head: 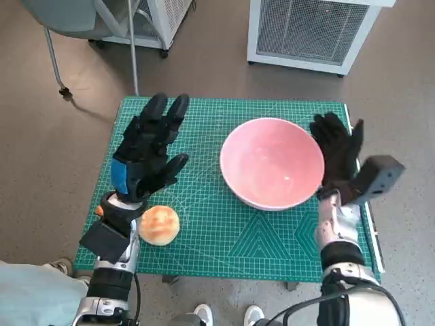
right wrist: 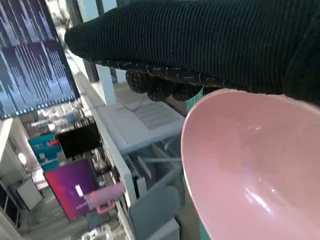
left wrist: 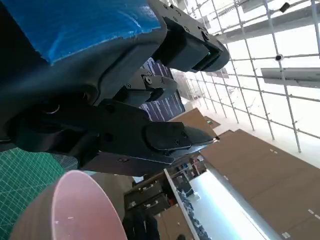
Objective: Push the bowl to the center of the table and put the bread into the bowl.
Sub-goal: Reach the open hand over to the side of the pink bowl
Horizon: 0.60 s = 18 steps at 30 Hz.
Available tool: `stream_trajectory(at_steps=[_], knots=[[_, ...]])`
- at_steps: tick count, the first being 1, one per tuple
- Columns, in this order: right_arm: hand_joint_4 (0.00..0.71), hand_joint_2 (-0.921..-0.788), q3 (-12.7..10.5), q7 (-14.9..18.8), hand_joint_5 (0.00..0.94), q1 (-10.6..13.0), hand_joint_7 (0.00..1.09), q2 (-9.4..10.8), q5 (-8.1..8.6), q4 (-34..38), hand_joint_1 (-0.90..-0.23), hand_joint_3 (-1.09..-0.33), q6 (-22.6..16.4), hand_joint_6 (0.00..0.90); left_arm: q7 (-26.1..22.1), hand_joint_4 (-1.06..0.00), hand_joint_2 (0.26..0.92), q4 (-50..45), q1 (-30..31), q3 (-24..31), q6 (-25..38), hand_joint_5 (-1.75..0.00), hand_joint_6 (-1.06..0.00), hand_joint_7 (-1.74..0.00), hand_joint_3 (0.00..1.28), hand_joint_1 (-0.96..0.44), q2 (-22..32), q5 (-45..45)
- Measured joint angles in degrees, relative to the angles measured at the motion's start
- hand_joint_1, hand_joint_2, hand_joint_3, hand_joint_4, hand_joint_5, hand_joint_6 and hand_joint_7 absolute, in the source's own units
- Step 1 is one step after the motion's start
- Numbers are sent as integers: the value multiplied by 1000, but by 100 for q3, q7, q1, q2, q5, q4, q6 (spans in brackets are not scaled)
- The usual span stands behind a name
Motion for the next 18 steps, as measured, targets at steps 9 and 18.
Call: stream_trajectory(at_steps=[9,18], knots=[[347,-921,155,-9,17,-154,360,205,-203,27,-399,-616,25,194,86,-353,921,-26,53,23,15,0,-494,-12,267,-124,23,33],[361,-921,233,-10,19,-265,356,322,-318,62,-390,-613,120,204,158,-352,921,-97,110,47,42,0,-502,-14,269,-127,73,63]])
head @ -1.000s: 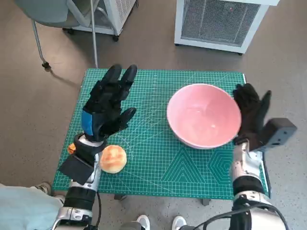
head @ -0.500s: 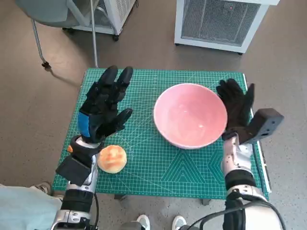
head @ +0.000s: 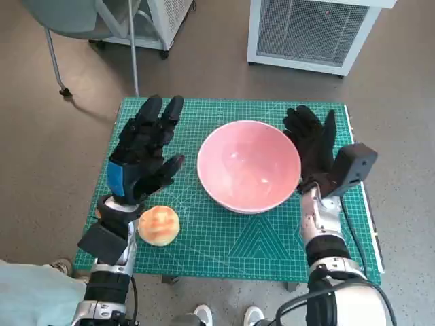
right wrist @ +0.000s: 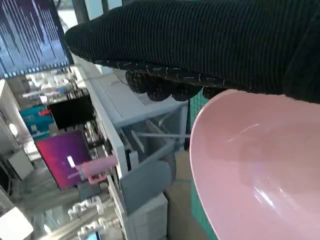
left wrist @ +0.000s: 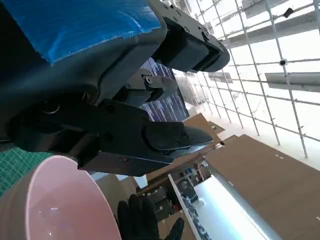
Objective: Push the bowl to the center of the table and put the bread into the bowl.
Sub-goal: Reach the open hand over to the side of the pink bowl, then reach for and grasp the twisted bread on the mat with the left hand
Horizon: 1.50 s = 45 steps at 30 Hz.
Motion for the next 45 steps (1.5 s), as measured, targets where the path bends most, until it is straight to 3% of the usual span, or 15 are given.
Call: stream_trajectory(at_steps=[14,19,23,28,32,38,45], knots=[[327,-921,-66,92,2,-48,350,51,-35,-33,-395,-617,65,194,42,-352,921,-156,87,20,34,0,-497,-9,269,-130,56,7],[311,-921,-61,93,1,-39,347,28,-39,-341,-393,-626,-328,189,3,-345,921,-220,161,86,60,0,-492,-5,268,-139,236,3],[315,-921,18,147,4,28,356,20,-67,-815,-397,-635,-938,187,-102,-338,921,-272,202,205,58,0,-486,-2,255,-160,528,-1],[334,-921,284,206,6,305,472,-27,-272,-1639,-393,-658,-1724,130,-432,-296,921,-332,283,366,58,-1,-448,-1,178,-214,1173,-8],[355,-921,514,222,13,693,606,-79,-350,-2521,-408,-658,-2059,65,-967,-231,914,-560,469,492,233,0,-432,0,77,-211,1925,-67],[362,-921,783,224,15,1253,734,-150,-447,-3752,-418,-663,-2175,8,-1801,-181,901,-876,712,691,701,0,-415,0,29,-139,2985,-297],[347,-921,1040,229,8,1637,765,-149,-421,-4728,-420,-667,-2006,0,-2310,-165,912,-892,728,860,944,0,-419,-6,25,-49,3765,-276]])
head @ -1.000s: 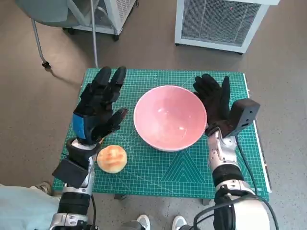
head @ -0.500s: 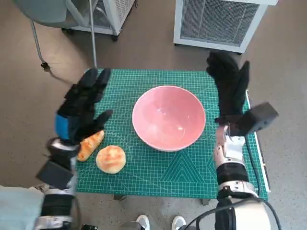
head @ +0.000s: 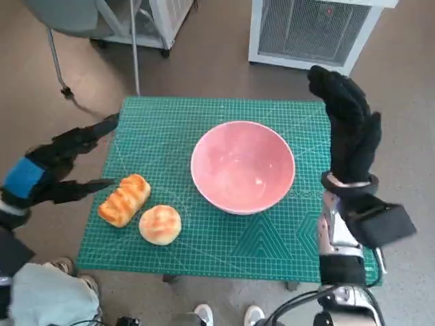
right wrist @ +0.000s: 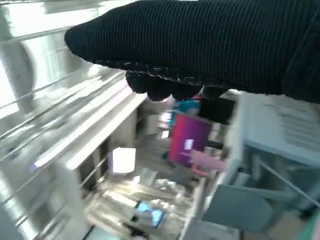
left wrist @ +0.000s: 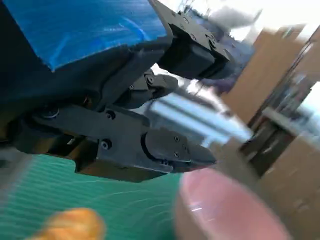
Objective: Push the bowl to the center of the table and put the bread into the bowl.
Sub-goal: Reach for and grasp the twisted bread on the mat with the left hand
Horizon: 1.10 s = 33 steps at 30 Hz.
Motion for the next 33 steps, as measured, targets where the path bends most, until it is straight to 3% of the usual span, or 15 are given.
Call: stream_trajectory(at_steps=[6,12,33], knots=[[345,-921,158,-23,7,271,773,1,-38,-555,-431,-657,264,-1,-70,-156,920,200,-2,-16,43,0,-419,-5,33,-43,384,380],[348,-921,218,-89,9,392,782,-4,-121,-834,-432,-653,383,-1,-68,-154,919,350,37,-175,96,-1,-418,-4,39,-47,597,921],[348,-921,325,-141,11,416,782,-10,-105,-1031,-425,-663,549,-1,93,-207,882,560,31,-1127,-197,-14,-447,-14,24,5,818,2415]])
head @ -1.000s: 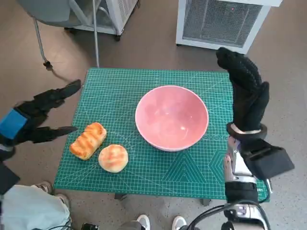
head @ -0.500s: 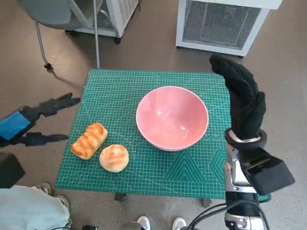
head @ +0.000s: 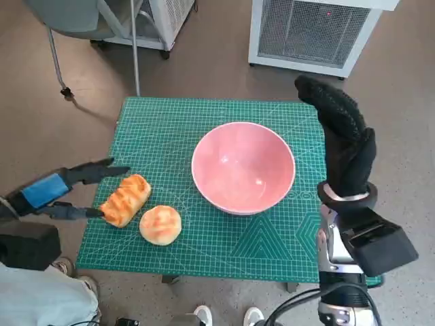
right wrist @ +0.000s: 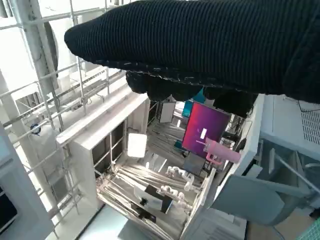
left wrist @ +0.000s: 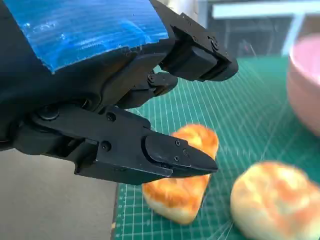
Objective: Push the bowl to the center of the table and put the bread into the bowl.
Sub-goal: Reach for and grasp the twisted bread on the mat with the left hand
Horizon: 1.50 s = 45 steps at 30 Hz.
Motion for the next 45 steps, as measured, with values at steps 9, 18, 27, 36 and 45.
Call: stream_trajectory(at_steps=[9,18,27,36,45], knots=[[348,-921,33,-2,12,10,783,7,12,-56,-422,-663,3,-1,43,-252,855,-525,-32,-42,512,-18,-456,-11,5,-99,-62,128],[347,-921,28,-4,12,59,785,4,16,-172,-420,-665,14,-1,677,-302,915,-1976,563,161,2550,-18,-390,-1,79,-428,-727,809],[346,-921,5,-37,13,68,784,3,16,-202,-421,-665,30,-1,752,-309,921,-2791,841,15,4180,-12,-329,0,130,-512,-1316,1509],[345,-921,-2,-69,13,106,782,4,20,-330,-425,-655,122,-1,748,-298,921,-3089,868,-209,4886,-4,-304,0,147,-553,-1448,1828],[344,-921,-8,-118,14,208,781,5,22,-463,-429,-651,193,-1,728,-296,921,-3286,983,-376,5511,-2,-281,0,208,-617,-1536,2141]])
